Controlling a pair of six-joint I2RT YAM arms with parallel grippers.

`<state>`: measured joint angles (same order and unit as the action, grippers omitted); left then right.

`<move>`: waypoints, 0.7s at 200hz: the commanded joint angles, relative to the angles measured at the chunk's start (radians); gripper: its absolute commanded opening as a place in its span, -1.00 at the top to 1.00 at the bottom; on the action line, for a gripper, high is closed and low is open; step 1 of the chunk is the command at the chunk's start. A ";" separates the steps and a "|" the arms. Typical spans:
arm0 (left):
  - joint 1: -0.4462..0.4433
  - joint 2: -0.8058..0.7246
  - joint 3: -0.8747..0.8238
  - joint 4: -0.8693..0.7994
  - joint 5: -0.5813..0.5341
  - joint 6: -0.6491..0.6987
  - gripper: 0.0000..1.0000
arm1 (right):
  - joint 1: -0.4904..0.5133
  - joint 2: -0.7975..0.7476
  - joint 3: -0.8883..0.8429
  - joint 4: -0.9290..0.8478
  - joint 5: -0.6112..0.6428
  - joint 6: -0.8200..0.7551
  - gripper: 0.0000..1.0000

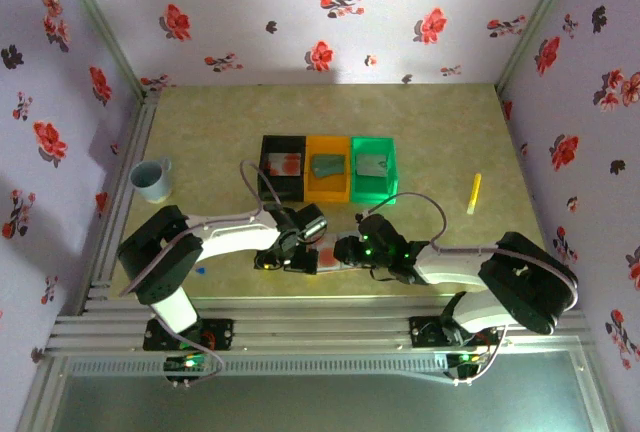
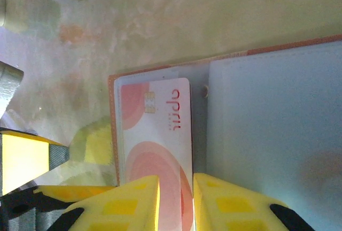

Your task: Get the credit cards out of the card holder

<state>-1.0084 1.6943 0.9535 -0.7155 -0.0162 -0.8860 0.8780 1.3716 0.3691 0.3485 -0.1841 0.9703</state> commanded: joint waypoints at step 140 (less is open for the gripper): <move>-0.030 0.107 -0.067 0.140 0.091 -0.022 -0.99 | 0.015 0.028 -0.038 0.173 -0.084 0.004 0.65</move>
<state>-1.0100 1.6958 0.9539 -0.7155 -0.0174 -0.8883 0.8772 1.3991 0.3397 0.4702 -0.2054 0.9707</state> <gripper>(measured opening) 0.997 0.180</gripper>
